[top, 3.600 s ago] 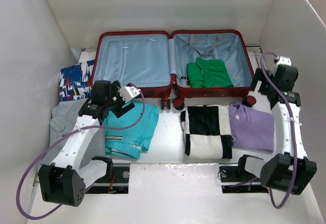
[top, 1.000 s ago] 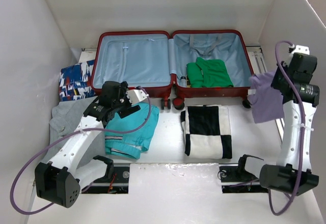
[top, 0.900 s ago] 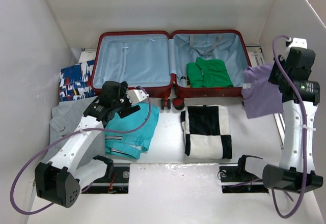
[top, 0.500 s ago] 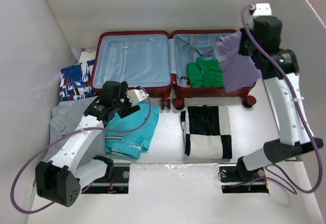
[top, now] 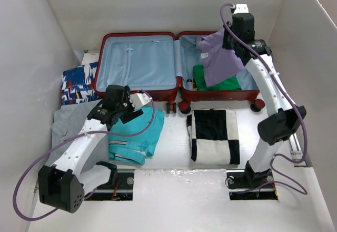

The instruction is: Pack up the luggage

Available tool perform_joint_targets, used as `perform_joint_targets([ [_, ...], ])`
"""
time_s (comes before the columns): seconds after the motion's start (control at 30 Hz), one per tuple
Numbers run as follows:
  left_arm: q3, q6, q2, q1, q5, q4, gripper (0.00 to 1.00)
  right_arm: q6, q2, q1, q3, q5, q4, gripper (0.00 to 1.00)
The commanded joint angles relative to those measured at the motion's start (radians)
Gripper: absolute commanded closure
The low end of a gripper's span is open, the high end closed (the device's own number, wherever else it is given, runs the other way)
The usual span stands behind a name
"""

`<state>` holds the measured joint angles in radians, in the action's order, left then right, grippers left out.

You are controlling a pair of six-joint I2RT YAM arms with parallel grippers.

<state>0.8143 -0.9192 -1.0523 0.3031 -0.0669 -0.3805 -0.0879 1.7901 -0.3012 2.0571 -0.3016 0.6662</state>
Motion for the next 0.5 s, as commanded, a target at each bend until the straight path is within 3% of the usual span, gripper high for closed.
perform_joint_targets([
  [0.0, -0.02, -0.004, -0.008, -0.005, 0.027, 0.015, 0.2, -0.024, 0.017, 0.077, -0.044, 0.08, -0.171, 1.0],
  [0.27, -0.029, -0.013, -0.078, -0.018, 0.061, 0.034, 0.2, -0.006, 0.143, 0.276, -0.253, 0.208, -0.23, 1.0],
  [0.47, -0.009, -0.013, -0.115, -0.018, 0.07, 0.034, 0.22, 0.106, 0.31, 0.358, -0.166, 0.277, -0.249, 1.0],
])
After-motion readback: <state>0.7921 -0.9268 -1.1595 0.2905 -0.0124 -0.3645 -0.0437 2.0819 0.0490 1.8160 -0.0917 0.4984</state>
